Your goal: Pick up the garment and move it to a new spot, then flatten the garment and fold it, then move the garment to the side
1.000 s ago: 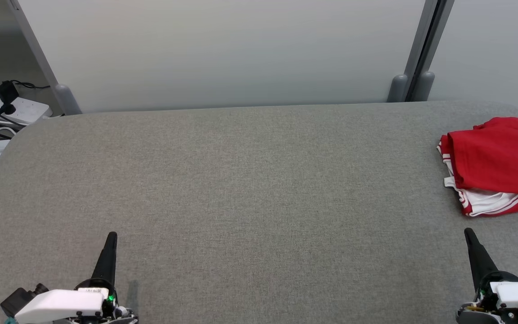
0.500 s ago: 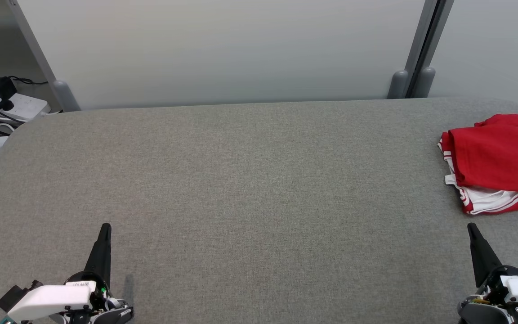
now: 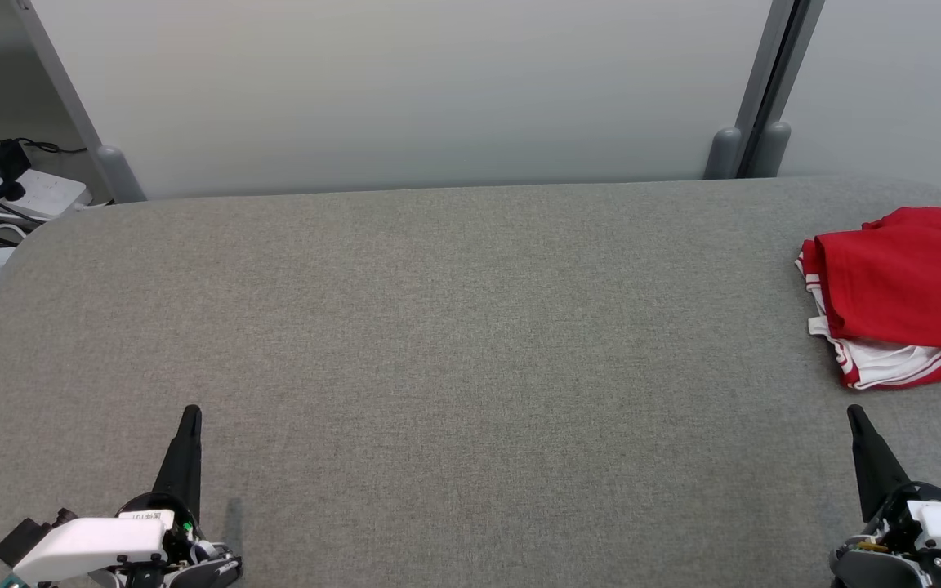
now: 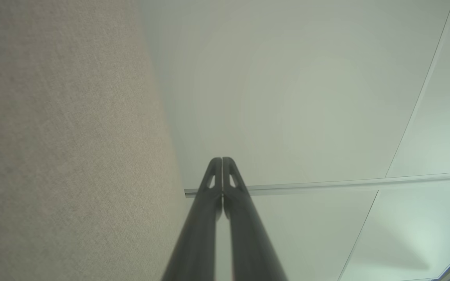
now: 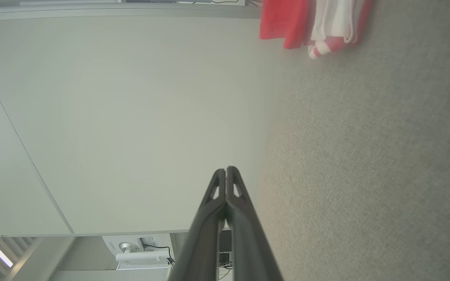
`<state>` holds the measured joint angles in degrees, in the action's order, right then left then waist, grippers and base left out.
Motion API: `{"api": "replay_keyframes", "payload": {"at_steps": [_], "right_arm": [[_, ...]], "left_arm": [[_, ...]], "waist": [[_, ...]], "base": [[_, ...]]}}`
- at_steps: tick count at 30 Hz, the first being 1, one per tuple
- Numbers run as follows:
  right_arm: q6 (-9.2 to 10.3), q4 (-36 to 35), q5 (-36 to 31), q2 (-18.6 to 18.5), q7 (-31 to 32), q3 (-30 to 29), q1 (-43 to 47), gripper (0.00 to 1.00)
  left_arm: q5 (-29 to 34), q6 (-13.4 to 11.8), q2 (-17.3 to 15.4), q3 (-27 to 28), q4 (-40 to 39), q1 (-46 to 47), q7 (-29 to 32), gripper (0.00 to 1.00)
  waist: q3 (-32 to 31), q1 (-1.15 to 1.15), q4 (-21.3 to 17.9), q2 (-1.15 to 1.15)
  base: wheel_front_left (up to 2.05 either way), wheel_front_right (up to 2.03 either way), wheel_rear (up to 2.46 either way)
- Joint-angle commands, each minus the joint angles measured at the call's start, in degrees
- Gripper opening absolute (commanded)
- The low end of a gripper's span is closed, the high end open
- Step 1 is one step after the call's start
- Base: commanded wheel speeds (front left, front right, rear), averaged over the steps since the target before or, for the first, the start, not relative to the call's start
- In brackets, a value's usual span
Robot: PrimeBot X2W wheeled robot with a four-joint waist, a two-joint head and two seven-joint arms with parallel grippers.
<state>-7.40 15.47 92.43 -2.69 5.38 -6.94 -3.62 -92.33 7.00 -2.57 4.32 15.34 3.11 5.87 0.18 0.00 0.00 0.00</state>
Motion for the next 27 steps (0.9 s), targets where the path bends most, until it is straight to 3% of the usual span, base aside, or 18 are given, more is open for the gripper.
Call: {"api": "replay_keyframes", "payload": {"at_steps": [1, 27], "right_arm": [[-0.09, -1.5, 0.2, -0.6, 0.6, 1.0, -2.5, 0.00], [-0.09, -1.5, 0.0, -0.5, 0.8, 0.8, -2.5, 0.00]], "left_arm": [[-0.1, 0.5, -0.6, 1.9, -1.3, 3.1, 0.4, 0.00], [0.0, 0.5, -0.5, 2.0, -1.3, 3.1, 0.5, 0.00]], "waist": [[0.0, 0.00, 0.0, 0.00], [0.0, 0.00, 0.0, 0.00]], "base": [[0.00, 0.00, 0.00], [0.00, 0.00, 0.00]]}}
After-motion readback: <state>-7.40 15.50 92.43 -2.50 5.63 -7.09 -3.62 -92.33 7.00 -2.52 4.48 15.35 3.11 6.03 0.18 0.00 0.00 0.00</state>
